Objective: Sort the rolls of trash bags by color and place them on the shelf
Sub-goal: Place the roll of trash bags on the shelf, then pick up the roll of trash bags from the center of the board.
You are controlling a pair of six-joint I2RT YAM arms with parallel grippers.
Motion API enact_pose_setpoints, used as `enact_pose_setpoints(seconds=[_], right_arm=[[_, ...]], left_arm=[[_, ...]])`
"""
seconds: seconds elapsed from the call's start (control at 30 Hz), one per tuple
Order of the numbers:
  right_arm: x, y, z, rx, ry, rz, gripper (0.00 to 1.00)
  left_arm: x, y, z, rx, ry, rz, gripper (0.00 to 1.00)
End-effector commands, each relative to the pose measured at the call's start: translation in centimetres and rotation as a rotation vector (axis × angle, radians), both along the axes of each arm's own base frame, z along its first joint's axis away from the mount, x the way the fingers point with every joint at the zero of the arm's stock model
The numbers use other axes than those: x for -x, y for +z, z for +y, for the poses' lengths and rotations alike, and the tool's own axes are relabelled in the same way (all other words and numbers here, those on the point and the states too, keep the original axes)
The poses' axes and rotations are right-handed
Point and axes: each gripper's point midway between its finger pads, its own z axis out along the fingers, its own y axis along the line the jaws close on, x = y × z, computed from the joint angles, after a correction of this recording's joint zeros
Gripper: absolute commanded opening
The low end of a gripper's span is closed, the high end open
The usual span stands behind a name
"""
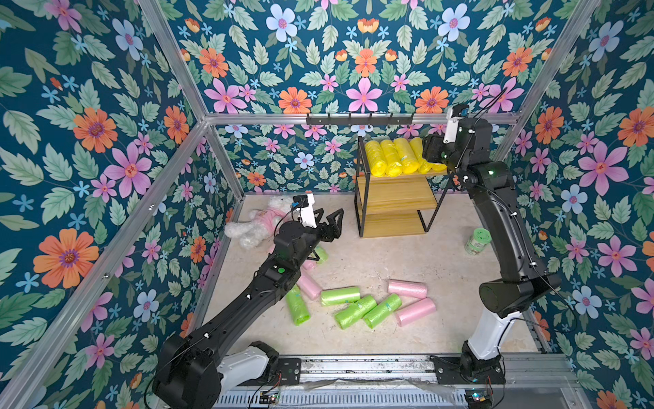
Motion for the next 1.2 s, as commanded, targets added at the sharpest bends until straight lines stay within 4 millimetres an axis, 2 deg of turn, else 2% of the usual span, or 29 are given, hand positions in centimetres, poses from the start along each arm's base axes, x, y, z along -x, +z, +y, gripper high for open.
enact_pose_setpoints(seconds=[0.0,0.07,0.13,0.3,0.47,0.57,0.67,0.77,0.97,1.17], right_arm=[[2.2,0.8,1.3,-0.032,0.079,-0.031,0.67],[4.6,0.8,1.8,-0.032,0.109,-0.052,0.68],[6.1,-0.5,2.5,-0.025,0.132,-0.039,0.69],[10.0,-4.2,4.7,-0.05,0.226,-0.007,0.72],[13.1,-10.4,7.9,-0.099,0.375,0.081,0.73],[14.5,-14.4,9.7,-0.12,0.449,0.139,0.73],[15.0,-17.9,10.6,-0.163,0.483,0.205,0.73],[15.2,-20.2,10.8,-0.186,0.485,0.242,0.73],[15.4,-22.1,10.6,-0.202,0.473,0.258,0.73],[15.3,-23.2,10.5,-0.201,0.463,0.272,0.73]], left_arm=[[-0.2,-3.0,-0.3,-0.102,-0.012,0.085,0.82],[-0.2,-5.1,-0.2,-0.153,-0.015,0.142,0.82],[-0.1,-7.1,0.4,-0.198,0.014,0.201,0.82],[-0.8,-11.7,4.0,-0.289,0.151,0.324,0.81],[-2.6,-15.7,6.9,-0.318,0.241,0.427,0.8],[-4.1,-17.9,7.6,-0.355,0.277,0.475,0.79],[-5.6,-19.9,7.8,-0.398,0.296,0.513,0.79],[-7.0,-21.5,8.2,-0.444,0.323,0.541,0.78],[-8.3,-24.1,8.9,-0.539,0.364,0.593,0.78],[-8.6,-26.1,7.8,-0.547,0.314,0.637,0.77]])
